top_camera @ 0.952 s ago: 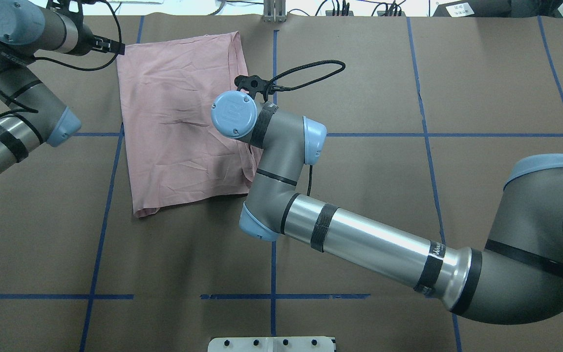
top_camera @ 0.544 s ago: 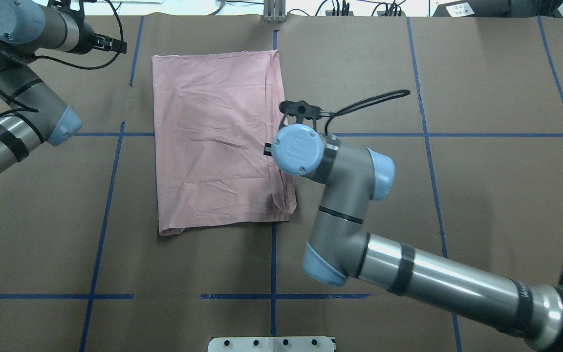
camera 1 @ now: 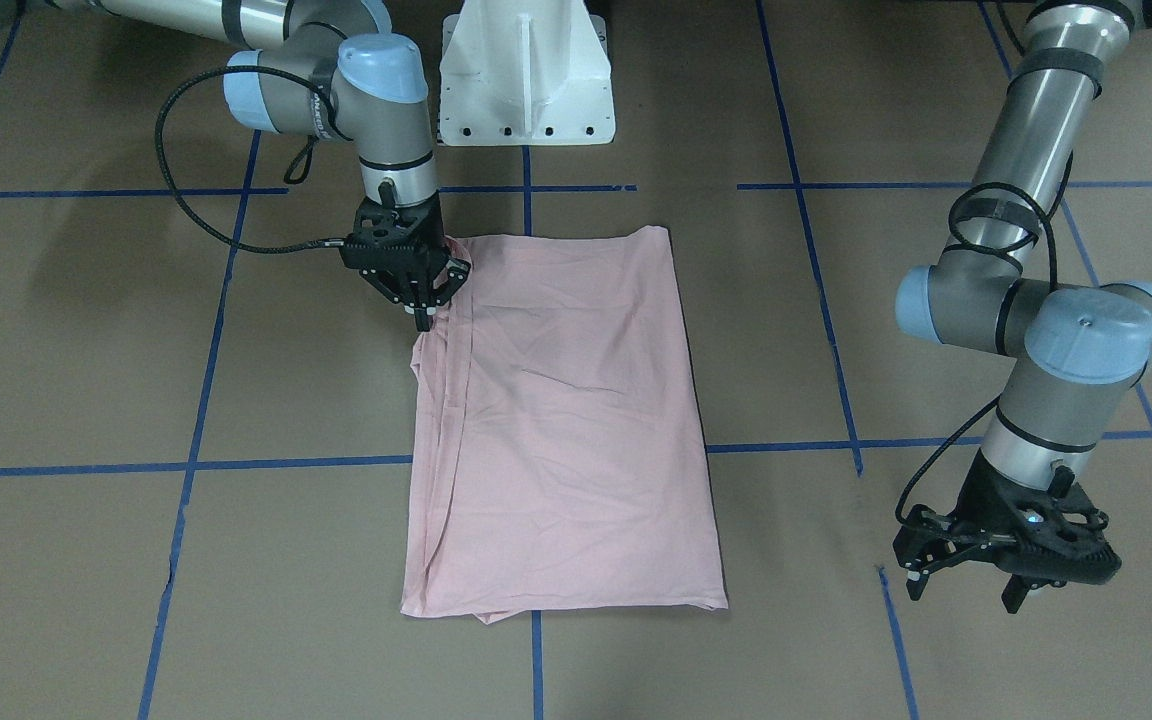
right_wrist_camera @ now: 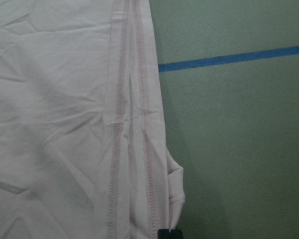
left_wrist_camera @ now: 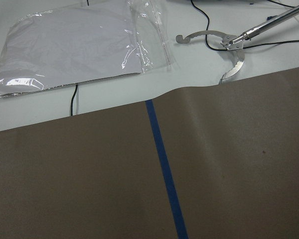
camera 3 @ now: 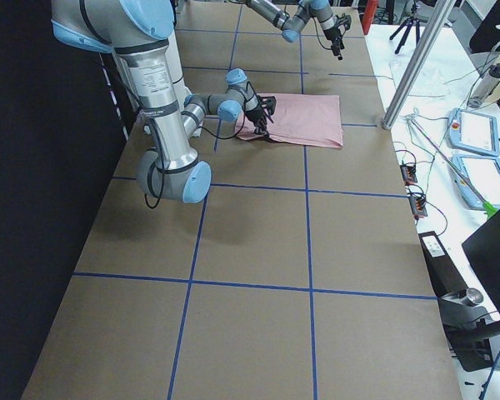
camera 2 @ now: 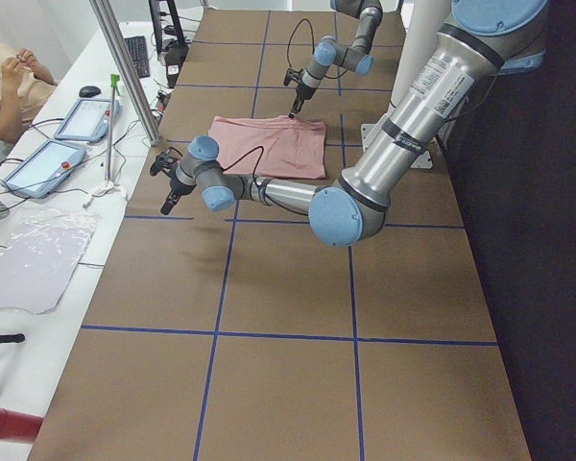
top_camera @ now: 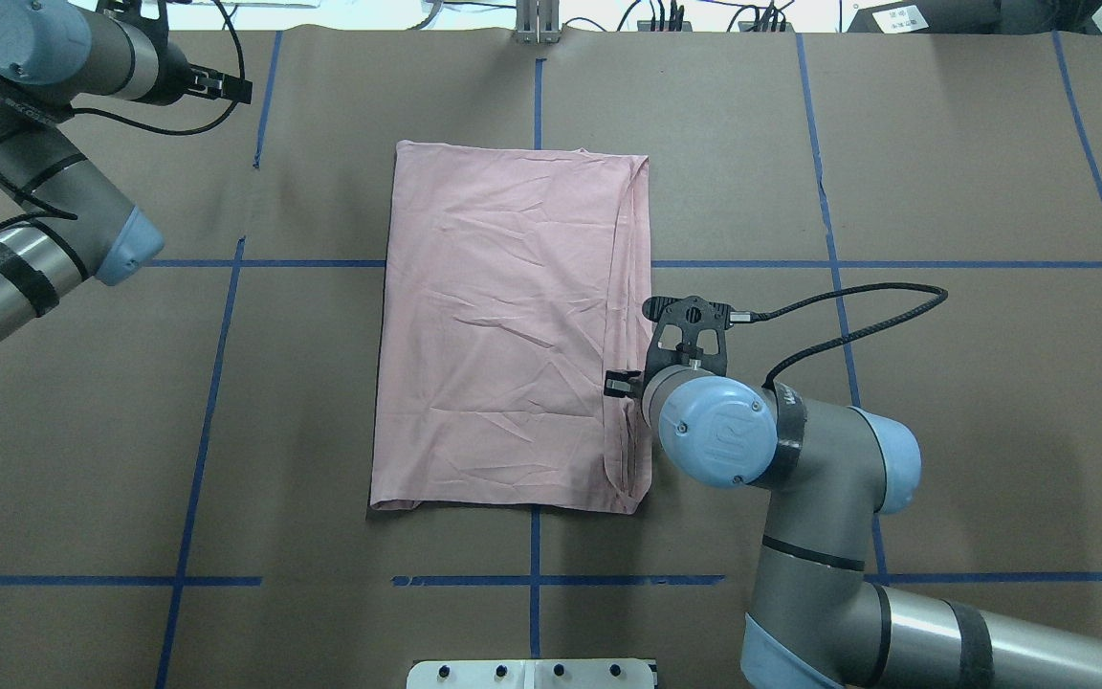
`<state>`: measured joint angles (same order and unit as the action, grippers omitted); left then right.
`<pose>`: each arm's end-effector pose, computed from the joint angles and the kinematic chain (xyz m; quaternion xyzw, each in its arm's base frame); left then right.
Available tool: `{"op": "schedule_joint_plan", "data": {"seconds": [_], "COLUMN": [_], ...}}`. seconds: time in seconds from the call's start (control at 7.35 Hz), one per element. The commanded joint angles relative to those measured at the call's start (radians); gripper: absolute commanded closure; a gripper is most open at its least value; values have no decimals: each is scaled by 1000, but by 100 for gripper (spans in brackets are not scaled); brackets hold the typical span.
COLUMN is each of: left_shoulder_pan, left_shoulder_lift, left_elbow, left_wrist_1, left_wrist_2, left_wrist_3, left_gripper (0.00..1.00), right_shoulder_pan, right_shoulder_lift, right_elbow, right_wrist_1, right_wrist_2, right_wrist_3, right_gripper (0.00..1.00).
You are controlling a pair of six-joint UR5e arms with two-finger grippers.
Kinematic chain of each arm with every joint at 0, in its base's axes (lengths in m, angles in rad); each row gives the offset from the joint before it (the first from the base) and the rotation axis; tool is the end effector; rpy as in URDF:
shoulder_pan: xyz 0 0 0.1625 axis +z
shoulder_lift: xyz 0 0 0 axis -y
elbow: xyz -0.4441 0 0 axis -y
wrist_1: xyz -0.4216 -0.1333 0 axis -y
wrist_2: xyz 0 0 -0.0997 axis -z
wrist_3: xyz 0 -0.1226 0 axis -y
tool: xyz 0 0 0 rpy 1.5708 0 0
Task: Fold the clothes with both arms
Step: 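Drag the shirt edge with the right gripper to straighten the shirt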
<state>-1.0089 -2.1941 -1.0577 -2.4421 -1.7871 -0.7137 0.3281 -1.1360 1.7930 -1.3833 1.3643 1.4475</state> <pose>0.3534 -0.7621 0.4604 0.3197 0.3555 -0.0158 0.8782 -0.5897 -0.3681 0.3129 0.1829 -0.3763 0.1348 0.8982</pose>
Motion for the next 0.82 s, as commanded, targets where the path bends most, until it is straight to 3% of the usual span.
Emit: {"op": "schedule_joint_plan", "data": {"seconds": [0.0,0.27,0.41,0.68], "left_shoulder_pan": [4,21,47,177], "left_shoulder_lift": [1,22,81,253], "left_elbow": [-28,-85,-176,-453], "left_wrist_1": [3,15,15,38], "left_wrist_2": [-2,-14,-79,-84], "left_wrist_3": [-3,-71,-146,-321], "left_gripper": [0,0,0,0], "right_shoulder_pan": [-32,-29,-29,-32], "right_shoulder_lift": [-22,-63,-109,-127], "right_elbow": [19,93,168,198], "right_wrist_1": [3,18,18,18], "right_wrist_2": [-31,-1,7,7], "right_wrist_3": [-10,-45,-45,-44], "right_gripper": [0,0,0,0]}}
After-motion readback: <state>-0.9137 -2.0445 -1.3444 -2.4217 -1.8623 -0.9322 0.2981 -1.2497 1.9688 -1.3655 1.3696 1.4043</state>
